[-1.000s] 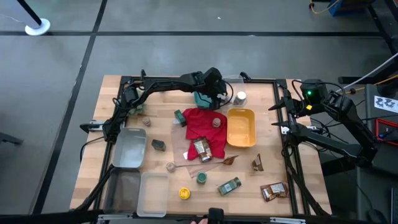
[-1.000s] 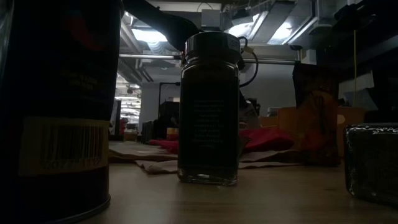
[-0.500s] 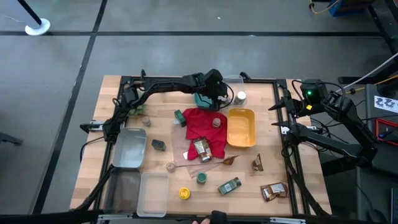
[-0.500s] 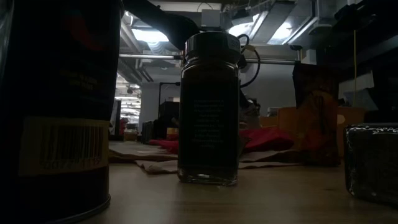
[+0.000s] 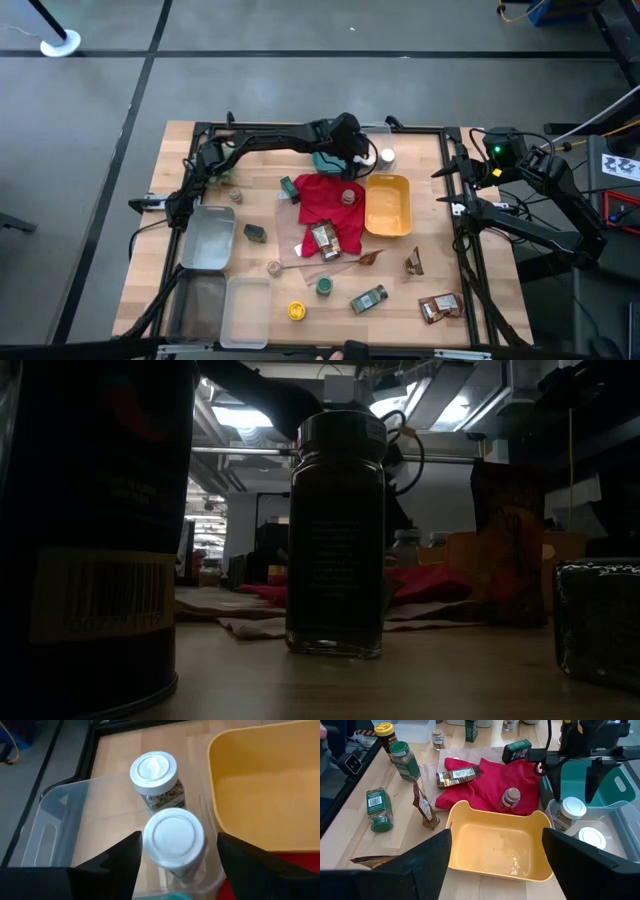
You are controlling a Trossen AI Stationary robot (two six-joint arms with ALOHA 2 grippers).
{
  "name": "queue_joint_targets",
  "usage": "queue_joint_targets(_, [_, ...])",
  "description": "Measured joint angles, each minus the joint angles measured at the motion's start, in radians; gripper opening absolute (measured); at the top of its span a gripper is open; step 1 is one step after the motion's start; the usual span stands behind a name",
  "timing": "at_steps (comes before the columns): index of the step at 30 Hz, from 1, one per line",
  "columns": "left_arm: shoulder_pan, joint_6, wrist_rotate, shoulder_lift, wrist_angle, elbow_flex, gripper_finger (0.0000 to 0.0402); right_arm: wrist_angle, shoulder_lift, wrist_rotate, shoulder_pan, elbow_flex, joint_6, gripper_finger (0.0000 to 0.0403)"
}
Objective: Sort spices by type
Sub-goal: Put the top left brown seasoning bottle into the green bin
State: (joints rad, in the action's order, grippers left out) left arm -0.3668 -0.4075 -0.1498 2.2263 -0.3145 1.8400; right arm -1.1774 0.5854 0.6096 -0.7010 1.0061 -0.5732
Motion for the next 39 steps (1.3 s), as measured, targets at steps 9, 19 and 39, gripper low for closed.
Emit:
queue_joint_targets(9, [0.000,0.039,0.020,-0.005,-0.003,0.012,0.0239,-0.001,0.000,0.000,0.000,0.000,0.000,0.0310])
queue_joint_targets(19, [-0.050,0.148,0.104,-0.167,-0.239,0.058,0.0239,-0.001,0.000,0.000,0.000,0.000,0.001,0.0310])
queue_joint_targets(39, [-0.352,0.444,0.315,-0.255,-0.807,-0.106,0.0239,0.000,0.000,0.000,0.000,0.001,0.022,0.0310])
